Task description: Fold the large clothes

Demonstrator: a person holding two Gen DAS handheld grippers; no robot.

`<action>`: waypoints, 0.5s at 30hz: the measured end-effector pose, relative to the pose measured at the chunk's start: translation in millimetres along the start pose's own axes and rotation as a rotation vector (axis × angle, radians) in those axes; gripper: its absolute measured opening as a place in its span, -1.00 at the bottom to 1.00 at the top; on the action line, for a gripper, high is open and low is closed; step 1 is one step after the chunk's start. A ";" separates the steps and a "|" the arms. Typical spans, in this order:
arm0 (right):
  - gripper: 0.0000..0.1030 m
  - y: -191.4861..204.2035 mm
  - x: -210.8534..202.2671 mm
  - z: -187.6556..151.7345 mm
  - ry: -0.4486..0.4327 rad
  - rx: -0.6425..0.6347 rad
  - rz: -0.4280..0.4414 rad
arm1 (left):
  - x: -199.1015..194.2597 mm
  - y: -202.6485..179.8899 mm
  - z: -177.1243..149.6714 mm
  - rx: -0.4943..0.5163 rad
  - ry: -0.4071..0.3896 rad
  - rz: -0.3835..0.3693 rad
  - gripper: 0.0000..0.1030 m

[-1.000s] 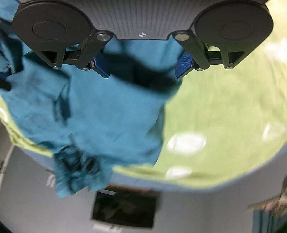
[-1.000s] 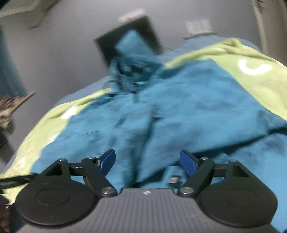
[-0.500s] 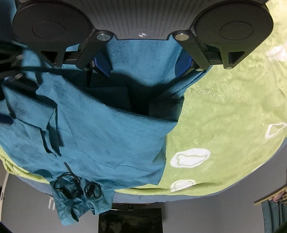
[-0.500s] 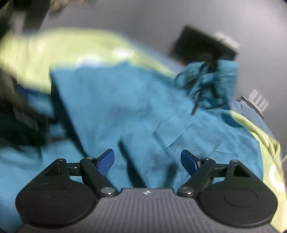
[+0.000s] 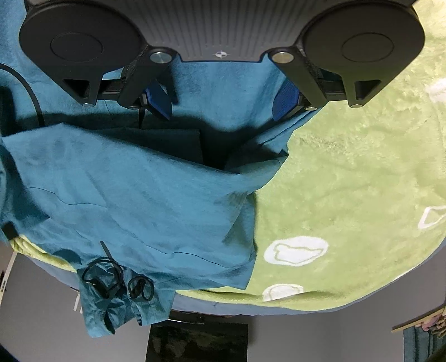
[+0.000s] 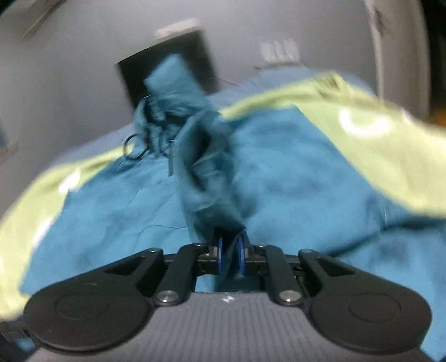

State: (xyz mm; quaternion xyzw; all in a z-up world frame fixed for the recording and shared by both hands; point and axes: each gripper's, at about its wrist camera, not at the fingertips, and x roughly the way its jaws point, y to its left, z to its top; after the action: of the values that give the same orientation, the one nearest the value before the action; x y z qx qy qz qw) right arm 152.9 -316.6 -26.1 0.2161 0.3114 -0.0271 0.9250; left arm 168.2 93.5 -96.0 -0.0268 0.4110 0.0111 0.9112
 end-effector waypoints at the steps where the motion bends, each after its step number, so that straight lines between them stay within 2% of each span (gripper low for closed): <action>1: -0.62 -4.1 0.6 -0.8 -0.001 0.038 0.021 | 0.0 0.0 -0.2 0.001 0.000 0.000 0.57; 3: -0.16 -2.1 4.7 -1.9 -0.016 0.040 0.033 | -0.3 -0.1 -0.5 0.000 -0.001 0.000 0.58; 4: -0.10 0.8 7.6 -2.0 -0.016 0.021 0.029 | -0.4 -0.2 -0.5 -0.001 -0.001 0.000 0.58; 7: -0.09 7.2 16.5 2.0 -0.013 -0.007 0.027 | -0.6 -0.7 -0.6 0.001 0.000 0.001 0.58; 8: -0.30 8.4 16.1 4.4 -0.029 -0.019 0.031 | -0.7 -0.9 -0.6 0.002 0.000 0.001 0.58; 9: -0.81 12.3 14.3 7.8 -0.045 -0.049 0.021 | -0.7 -0.8 -0.5 0.001 0.000 0.001 0.58; 12: -0.93 10.9 6.9 29.8 -0.128 -0.078 0.000 | -0.7 -0.8 -0.5 0.001 0.000 0.001 0.58; 15: -0.93 0.9 -0.6 52.0 -0.208 -0.058 -0.058 | 0.0 -1.6 -0.6 0.003 0.002 -0.002 0.58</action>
State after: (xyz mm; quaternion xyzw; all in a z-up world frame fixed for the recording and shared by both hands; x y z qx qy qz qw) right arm 181.9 -337.5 11.6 0.1762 0.2208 -0.0674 0.9569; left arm 167.8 91.9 -96.4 -0.0259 0.4117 0.0096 0.9109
